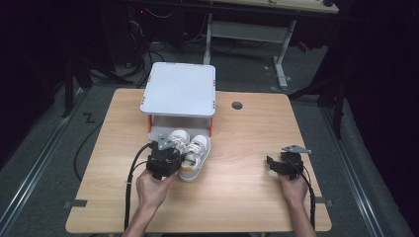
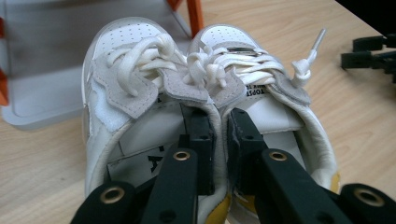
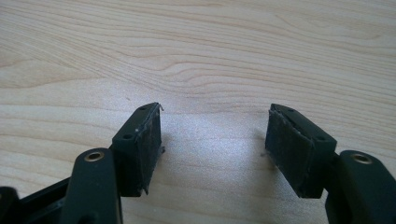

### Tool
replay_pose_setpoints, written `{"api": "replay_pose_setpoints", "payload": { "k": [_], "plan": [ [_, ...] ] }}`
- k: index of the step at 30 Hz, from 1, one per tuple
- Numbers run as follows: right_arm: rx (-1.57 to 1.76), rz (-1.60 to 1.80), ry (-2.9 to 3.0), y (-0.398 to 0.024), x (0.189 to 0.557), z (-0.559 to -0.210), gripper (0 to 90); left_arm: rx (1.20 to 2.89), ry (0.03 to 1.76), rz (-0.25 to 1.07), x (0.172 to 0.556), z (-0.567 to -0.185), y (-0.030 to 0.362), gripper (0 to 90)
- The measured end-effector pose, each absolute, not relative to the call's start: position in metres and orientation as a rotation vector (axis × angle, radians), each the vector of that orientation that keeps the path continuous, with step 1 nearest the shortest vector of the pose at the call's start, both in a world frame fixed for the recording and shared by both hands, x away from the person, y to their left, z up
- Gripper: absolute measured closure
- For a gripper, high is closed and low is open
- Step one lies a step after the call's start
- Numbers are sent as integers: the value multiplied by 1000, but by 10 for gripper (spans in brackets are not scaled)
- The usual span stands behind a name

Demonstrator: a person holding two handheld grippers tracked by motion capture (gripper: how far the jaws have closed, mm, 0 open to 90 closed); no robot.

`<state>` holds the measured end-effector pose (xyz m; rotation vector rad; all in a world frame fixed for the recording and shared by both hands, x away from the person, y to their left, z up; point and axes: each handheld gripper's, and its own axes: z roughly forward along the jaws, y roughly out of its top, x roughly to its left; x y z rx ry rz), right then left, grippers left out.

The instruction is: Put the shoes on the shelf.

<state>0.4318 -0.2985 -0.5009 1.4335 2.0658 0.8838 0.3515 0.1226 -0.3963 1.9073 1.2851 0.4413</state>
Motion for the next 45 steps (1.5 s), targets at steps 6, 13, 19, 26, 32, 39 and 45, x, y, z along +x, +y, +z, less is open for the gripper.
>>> {"api": "replay_pose_setpoints", "payload": {
  "k": [6, 13, 19, 26, 32, 39, 45],
  "plan": [
    [1434, 884, 2066, -298, 432, -501, 360, 1920, 1326, 497, 370, -402, 129, 817],
    [1434, 883, 2065, -298, 432, -501, 360, 1872, 1366, 541, 399, -413, 131, 817],
    [1434, 884, 2065, -298, 432, -501, 360, 1848, 1419, 569, 422, -432, 131, 816],
    [1434, 884, 2066, -298, 432, -501, 359, 1854, 1463, 591, 441, -444, 129, 814],
    [1434, 884, 2066, -298, 432, -501, 359, 1831, 1486, 600, 454, -451, 127, 806],
    [1434, 884, 2066, -298, 432, -501, 359, 1806, 1497, 566, 456, -452, 130, 716],
    [1435, 884, 2066, -298, 432, -501, 358, 1818, 1469, 599, 453, -450, 127, 593]
  ]
}}
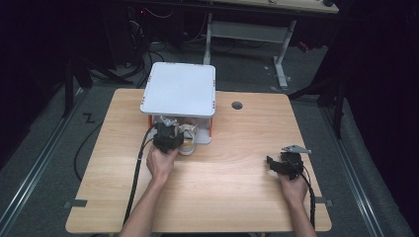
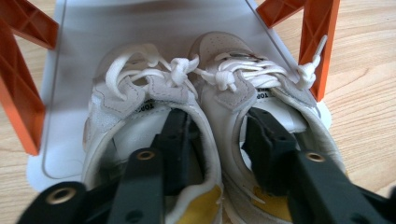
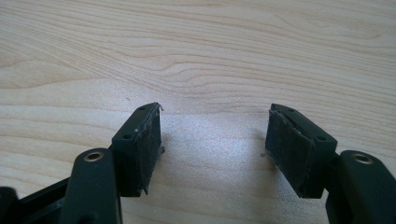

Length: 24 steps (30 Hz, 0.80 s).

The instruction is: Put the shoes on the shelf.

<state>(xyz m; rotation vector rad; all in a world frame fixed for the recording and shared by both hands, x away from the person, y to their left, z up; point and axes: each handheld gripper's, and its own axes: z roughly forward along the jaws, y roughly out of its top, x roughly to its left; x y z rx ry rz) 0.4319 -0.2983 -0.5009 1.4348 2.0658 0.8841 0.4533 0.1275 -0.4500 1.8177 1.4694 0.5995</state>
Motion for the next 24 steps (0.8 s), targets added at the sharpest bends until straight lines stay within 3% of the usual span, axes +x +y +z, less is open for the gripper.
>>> {"api": "replay_pose_setpoints", "payload": {
  "k": [2, 5, 13, 17, 20, 24],
  "plan": [
    [1435, 884, 2066, -298, 432, -501, 358, 1809, 1445, 572, 452, -447, 129, 477],
    [1435, 884, 2066, -298, 432, -501, 359, 1804, 1445, 562, 450, -446, 129, 371],
    [1429, 884, 2067, -298, 432, -501, 364, 1789, 1377, 611, 430, -424, 129, 314],
    [1404, 897, 2069, -296, 431, -500, 569, 1806, 1363, 628, 415, -419, 133, 279],
    [1365, 929, 2081, -289, 429, -500, 627, 1825, 1367, 635, 401, -420, 136, 246],
    [1353, 1034, 2124, -279, 431, -488, 636, 1859, 1391, 631, 390, -430, 139, 190]
  ]
}}
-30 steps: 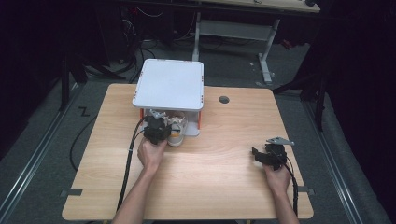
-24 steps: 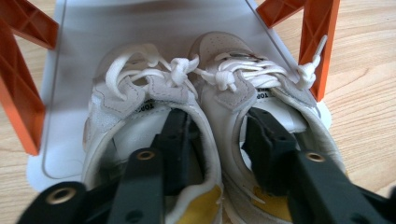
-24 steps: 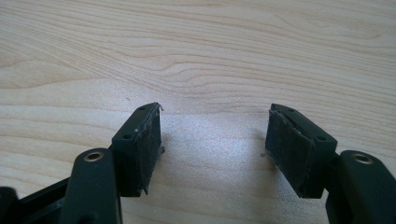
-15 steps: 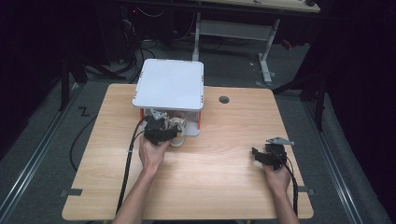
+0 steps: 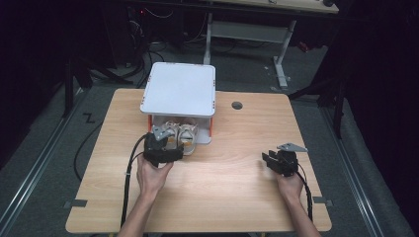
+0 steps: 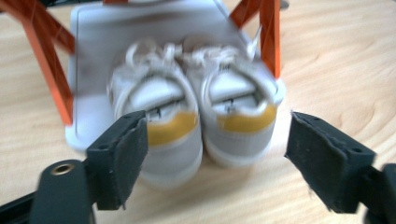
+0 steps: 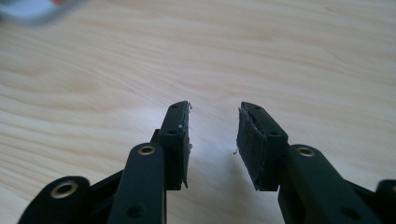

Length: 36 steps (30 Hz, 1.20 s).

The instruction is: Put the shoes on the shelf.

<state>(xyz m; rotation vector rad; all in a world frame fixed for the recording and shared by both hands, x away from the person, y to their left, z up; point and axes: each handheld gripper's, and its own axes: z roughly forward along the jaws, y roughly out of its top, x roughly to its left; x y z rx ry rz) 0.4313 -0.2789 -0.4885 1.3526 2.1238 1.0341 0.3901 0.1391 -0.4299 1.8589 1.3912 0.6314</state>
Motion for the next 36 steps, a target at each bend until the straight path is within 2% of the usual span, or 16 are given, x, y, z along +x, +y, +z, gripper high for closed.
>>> {"api": "replay_pose_setpoints", "payload": {
  "k": [5, 8, 13, 23, 31, 36],
  "plan": [
    [1308, 1220, 2122, -260, 442, -456, 549, 1899, 1448, 622, 388, -443, 137, 153],
    [1256, 1299, 2137, -245, 450, -439, 537, 1906, 1480, 600, 390, -451, 135, 137],
    [1134, 1359, 2205, -210, 466, -409, 560, 1923, 1522, 594, 395, -462, 129, 95],
    [914, 1391, 2244, -146, 487, -349, 593, 1906, 1572, 583, 404, -470, 124, 110],
    [896, 1296, 2283, -103, 510, -346, 593, 1916, 1580, 608, 409, -470, 122, 148],
    [905, 1246, 2295, -90, 519, -349, 587, 1904, 1581, 603, 412, -470, 122, 154]
  ]
}}
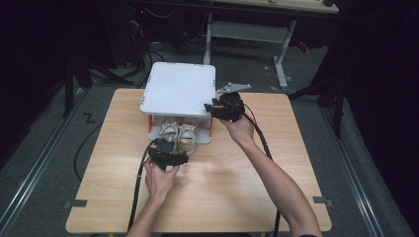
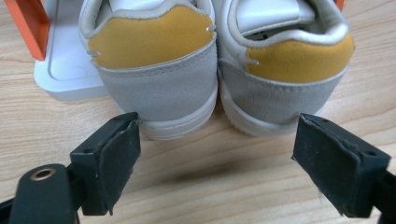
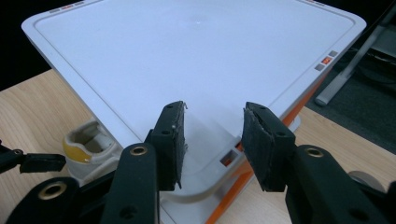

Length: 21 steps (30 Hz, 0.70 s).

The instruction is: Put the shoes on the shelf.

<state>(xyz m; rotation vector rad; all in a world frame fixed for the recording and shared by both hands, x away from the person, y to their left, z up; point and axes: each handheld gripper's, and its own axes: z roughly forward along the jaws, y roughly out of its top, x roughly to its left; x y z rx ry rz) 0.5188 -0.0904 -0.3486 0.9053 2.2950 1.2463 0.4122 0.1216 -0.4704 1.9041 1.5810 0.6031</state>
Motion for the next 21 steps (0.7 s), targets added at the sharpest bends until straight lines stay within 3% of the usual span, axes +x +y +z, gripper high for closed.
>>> {"api": "replay_pose_setpoints", "payload": {
  "k": [21],
  "plan": [
    [859, 1198, 2317, -89, 521, -348, 596, 1891, 1604, 572, 438, -468, 117, 183]
  ]
}}
